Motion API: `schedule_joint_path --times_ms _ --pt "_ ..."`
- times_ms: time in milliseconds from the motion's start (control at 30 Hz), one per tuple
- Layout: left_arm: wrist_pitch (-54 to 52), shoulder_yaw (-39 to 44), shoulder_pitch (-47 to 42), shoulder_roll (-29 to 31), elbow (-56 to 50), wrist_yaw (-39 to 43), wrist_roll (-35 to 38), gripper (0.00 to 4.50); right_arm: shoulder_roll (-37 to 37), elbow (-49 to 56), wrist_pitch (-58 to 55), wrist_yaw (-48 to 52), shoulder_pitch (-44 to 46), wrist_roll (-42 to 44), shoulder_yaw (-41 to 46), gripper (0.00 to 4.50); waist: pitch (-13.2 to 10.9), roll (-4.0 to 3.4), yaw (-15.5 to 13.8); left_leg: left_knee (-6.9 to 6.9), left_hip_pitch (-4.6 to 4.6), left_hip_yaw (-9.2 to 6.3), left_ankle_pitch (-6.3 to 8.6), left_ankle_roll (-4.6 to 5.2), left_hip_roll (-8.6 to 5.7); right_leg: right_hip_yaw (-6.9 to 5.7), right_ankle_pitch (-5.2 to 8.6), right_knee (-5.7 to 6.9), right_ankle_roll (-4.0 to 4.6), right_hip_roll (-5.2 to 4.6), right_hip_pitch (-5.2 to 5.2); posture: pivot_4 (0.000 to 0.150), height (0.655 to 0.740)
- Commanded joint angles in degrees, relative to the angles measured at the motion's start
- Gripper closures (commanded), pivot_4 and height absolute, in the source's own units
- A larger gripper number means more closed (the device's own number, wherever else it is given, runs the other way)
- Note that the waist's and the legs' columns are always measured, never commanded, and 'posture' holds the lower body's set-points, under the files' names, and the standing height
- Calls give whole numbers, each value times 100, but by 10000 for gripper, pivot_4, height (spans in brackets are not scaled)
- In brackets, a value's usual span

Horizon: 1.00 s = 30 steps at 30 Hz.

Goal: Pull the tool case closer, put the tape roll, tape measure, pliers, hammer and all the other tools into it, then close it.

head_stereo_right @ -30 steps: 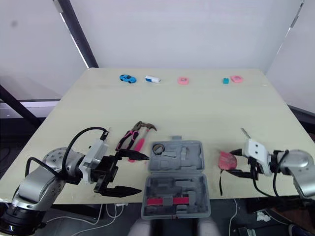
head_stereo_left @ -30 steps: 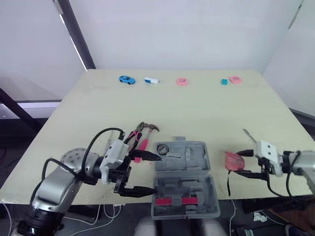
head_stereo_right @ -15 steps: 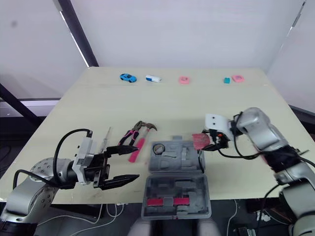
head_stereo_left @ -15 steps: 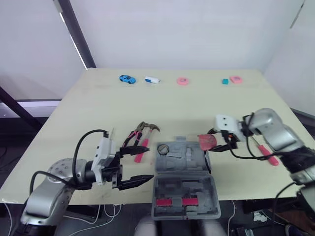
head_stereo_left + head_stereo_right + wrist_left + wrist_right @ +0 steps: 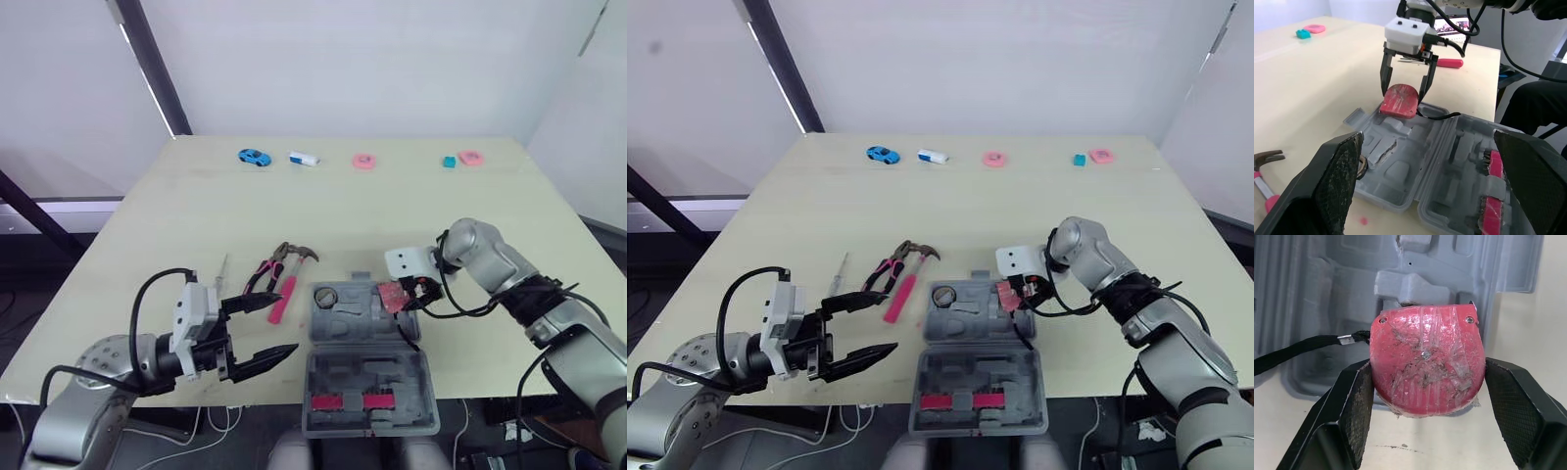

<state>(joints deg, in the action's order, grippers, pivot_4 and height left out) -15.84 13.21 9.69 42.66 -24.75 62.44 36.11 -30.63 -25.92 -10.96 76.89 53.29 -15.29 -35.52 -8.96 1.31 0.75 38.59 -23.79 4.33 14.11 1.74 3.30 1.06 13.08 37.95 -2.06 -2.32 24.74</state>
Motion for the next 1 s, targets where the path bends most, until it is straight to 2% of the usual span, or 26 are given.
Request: schedule_joint_path --times_ms 33,500,533,600,767,1000 --pt "127 172 40 28 -211 -13 15 0 41 31 49 -26 119 -157 27 15850 0 0 2 0 0 0 0 0 0 0 0 0 0 0 0 1500 7395" --pt "133 18 -230 49 -84 67 -4 0 161 74 -176 -204 -87 -242 187 15850 0 0 3 -1 2 -1 0 0 0 -1 0 1 1 0 0 1500 7395" --pt "143 2 -241 50 -70 79 -23 0 160 109 -164 -246 -96 -244 206 5829 0 0 4 -1 2 -1 0 0 0 -1 0 1 1 0 0 1500 7395" --pt "145 -10 -249 46 -60 93 -34 0 138 217 -203 -240 -118 -222 243 603 0 0 6 -2 2 -1 0 0 0 -1 0 0 1 0 0 1500 7395" --pt "148 -26 -249 33 -47 130 -74 0 -1 629 -366 -250 -137 -170 380 603 0 -1 5 -4 1 -1 0 0 0 -1 0 0 1 0 1 1500 7395" --pt "125 -31 -241 22 -76 115 -105 0 -437 1370 -958 172 -336 521 997 603 0 0 -11 -4 0 -1 0 0 0 -1 0 -4 1 0 0 1500 7395"
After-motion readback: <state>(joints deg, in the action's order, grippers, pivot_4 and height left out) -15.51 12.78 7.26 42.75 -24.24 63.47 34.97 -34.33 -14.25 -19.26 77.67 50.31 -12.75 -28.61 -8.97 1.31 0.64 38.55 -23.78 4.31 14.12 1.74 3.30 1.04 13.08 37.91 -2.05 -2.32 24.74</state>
